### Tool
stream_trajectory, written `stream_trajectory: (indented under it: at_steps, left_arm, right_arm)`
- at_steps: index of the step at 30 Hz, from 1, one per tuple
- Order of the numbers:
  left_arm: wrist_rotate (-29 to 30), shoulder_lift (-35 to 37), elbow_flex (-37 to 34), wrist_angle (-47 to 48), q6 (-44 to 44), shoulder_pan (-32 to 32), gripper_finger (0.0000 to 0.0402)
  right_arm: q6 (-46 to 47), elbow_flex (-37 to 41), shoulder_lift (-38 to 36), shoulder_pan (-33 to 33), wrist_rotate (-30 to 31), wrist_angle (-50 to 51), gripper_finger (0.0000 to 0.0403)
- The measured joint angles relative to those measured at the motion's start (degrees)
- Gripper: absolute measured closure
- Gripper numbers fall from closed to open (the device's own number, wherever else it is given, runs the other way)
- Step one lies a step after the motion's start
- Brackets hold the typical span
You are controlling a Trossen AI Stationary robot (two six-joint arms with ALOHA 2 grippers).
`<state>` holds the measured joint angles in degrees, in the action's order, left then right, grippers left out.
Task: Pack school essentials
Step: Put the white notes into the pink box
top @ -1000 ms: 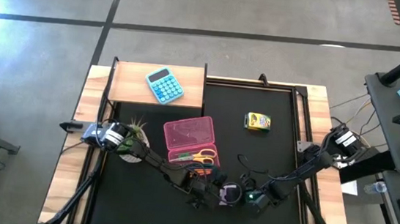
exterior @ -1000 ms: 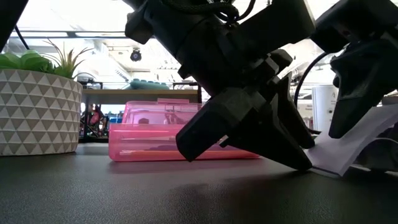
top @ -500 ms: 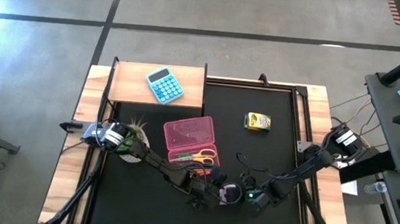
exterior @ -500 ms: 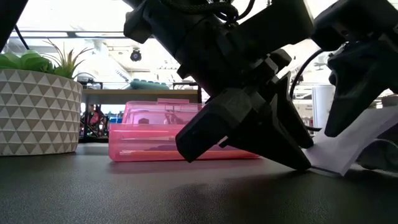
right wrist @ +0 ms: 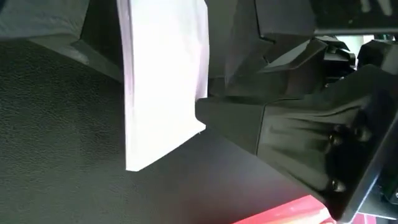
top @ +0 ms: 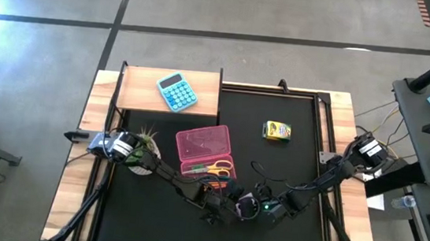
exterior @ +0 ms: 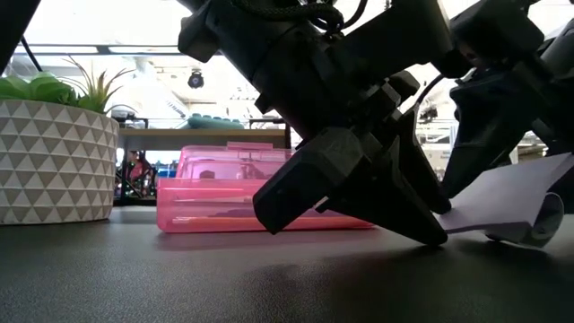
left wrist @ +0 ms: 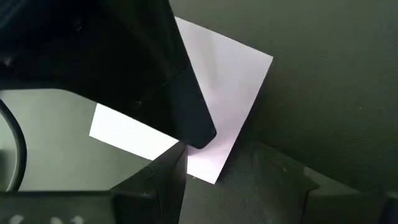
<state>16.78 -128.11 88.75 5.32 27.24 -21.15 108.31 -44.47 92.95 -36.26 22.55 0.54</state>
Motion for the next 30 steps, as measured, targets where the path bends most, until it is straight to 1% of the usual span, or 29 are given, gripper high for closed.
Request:
stream_trajectory:
  at_steps: [2,5,13,19,24,30]
  left_arm:
    - [0.0,0.0,-0.01,0.03,0.0,0.02,0.0244]
    - [0.08,0.0,-0.02,0.15,0.0,0.02,0.0244]
    - [0.31,0.0,0.0,0.11,0.02,0.02,0.0244]
    - [0.97,0.0,0.0,0.04,0.04,0.02,0.0244]
    - [1.76,0.0,0.0,0.17,0.02,0.04,0.0244]
    - [2.03,0.0,0.02,0.2,0.02,0.04,0.0244]
  right_arm:
    - [-0.3,0.0,-0.17,-0.01,-0.67,0.03,0.0193]
    - [-1.12,-0.02,-0.56,-0.03,-3.22,0.02,0.0193]
    - [-3.82,-0.09,-0.66,0.21,-2.85,-1.27,0.0193]
    - [-7.31,-0.09,-0.66,0.18,-1.05,-1.31,0.0193]
    - [-6.87,-0.09,-0.63,0.21,-4.46,-0.8,0.0193]
    - [-7.76,-0.13,-2.47,0.16,-4.72,-0.79,0.0193]
